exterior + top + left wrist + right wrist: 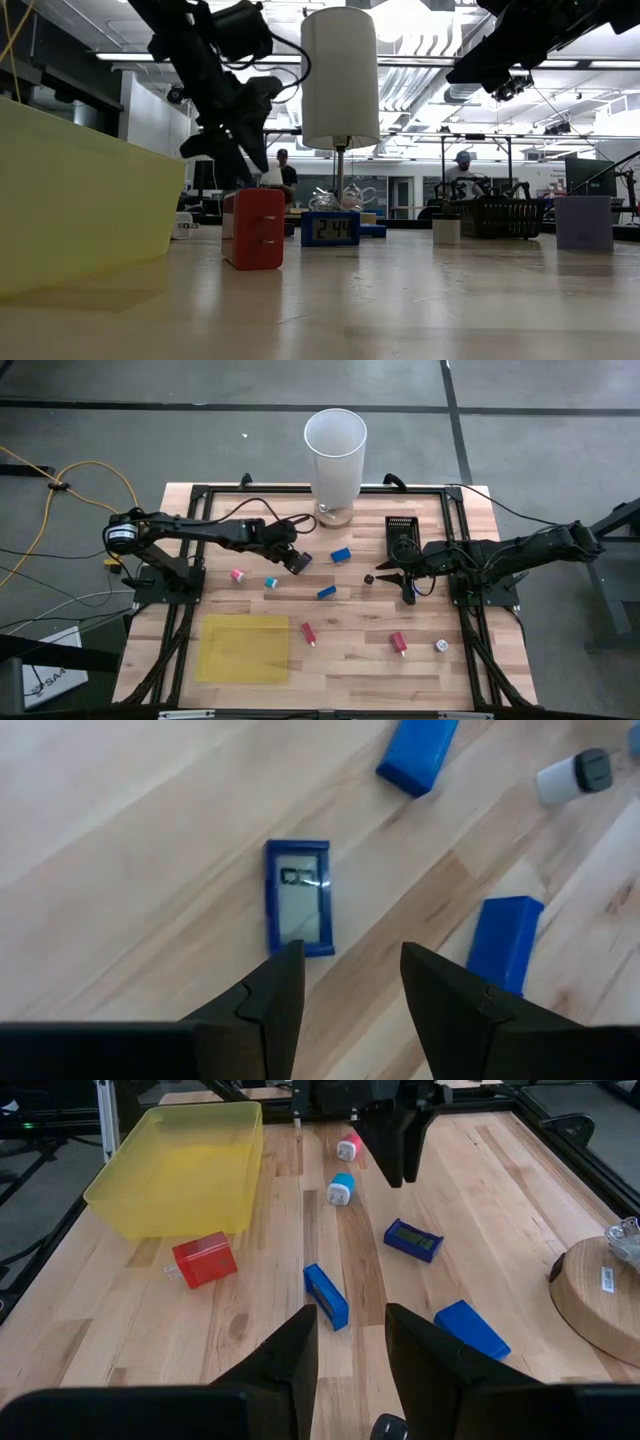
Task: Pick & Place Office items
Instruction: Put the violet digital clock into the black bin
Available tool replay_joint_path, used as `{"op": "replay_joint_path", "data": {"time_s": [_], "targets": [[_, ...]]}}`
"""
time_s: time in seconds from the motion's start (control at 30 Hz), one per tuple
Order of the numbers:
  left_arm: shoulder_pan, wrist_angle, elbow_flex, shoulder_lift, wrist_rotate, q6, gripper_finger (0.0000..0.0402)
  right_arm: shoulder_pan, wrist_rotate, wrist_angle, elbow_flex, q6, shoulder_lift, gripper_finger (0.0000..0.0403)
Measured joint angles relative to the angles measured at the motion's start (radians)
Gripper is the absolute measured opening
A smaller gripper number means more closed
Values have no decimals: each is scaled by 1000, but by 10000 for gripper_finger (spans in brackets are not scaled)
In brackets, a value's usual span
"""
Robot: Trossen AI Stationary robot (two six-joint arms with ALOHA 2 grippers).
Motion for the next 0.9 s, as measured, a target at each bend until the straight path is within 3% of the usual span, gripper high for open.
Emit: {"op": "replay_joint_path", "data": {"time_s": [0.43, 0.9], "targets": [[27, -160, 96, 0, -2, 13, 161, 0, 0, 0, 0, 0, 0, 106], [85, -186, 145, 0, 49, 81, 161, 0, 0, 0, 0, 0, 0, 106]]}}
